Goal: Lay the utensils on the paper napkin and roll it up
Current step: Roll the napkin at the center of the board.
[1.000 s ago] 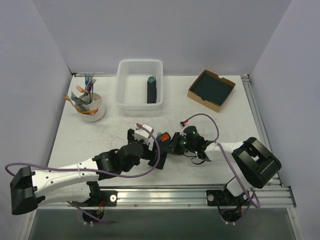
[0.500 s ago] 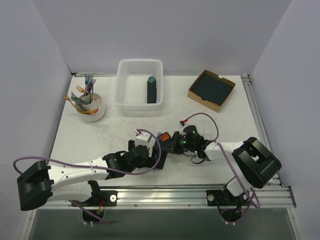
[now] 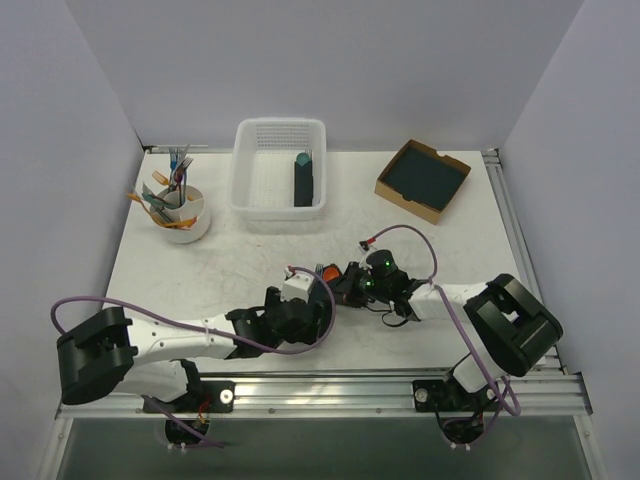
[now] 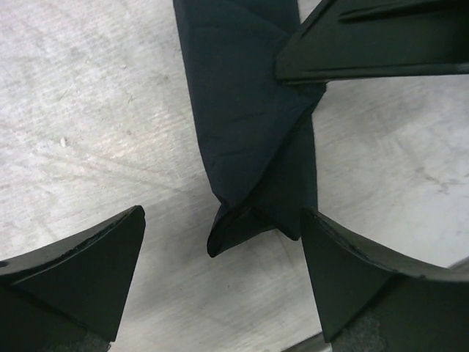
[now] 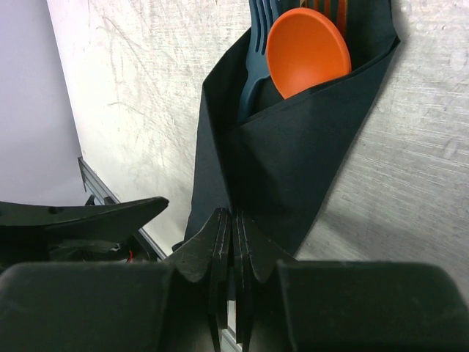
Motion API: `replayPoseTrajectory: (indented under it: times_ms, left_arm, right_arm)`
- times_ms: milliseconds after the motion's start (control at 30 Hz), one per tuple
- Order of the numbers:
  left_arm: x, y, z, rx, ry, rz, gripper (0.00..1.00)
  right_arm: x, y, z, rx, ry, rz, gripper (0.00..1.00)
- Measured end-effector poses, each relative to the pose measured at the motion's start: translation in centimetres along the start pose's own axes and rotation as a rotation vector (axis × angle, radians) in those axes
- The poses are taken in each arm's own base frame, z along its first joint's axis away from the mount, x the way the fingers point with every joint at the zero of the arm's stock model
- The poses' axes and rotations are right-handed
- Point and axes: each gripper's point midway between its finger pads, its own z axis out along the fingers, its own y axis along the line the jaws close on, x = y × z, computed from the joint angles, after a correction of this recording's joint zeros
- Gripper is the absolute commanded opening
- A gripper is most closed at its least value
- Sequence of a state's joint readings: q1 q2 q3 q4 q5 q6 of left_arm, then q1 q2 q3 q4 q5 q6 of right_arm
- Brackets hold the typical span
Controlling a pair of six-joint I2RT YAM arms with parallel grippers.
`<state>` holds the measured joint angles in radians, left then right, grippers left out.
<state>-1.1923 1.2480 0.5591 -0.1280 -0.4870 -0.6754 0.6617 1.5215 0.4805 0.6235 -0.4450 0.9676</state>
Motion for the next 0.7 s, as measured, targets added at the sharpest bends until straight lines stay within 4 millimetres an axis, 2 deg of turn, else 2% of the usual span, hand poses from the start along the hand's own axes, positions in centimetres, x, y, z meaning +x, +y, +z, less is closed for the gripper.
replayPoseTrajectory:
  times_ms: [133,367,600,667,700]
  left_arm:
    - [0.7,0.4,0.9,-0.052,0.03,0.028,0.86]
    - [0.0,0.4,1.4,-0.089,0.014,0.022,0.67]
    - [0.6,1.3,1.4,-0.137,0.036,0.033,0.64]
    - [0.8,1.5,1.4,-0.146,0.046,0.036,0.66]
    - [0.8,1.5,1.4,-0.148,0.049,0.036,0.7]
  right_arm:
    - [0.0,0.0,0.1,0.001,0.001,0.0,0.0]
    - [0.1,-0.2,0.2,0.007,0.005,0.003,0.0]
    - [0.1,-0.4,0.1,0.016,0.008,0.007,0.0]
    - [0.2,-0.6,0.1,0.025,0.013,0.009,0.0]
    - [0.3,-0.8,0.1,0.03,0.014,0.009,0.0]
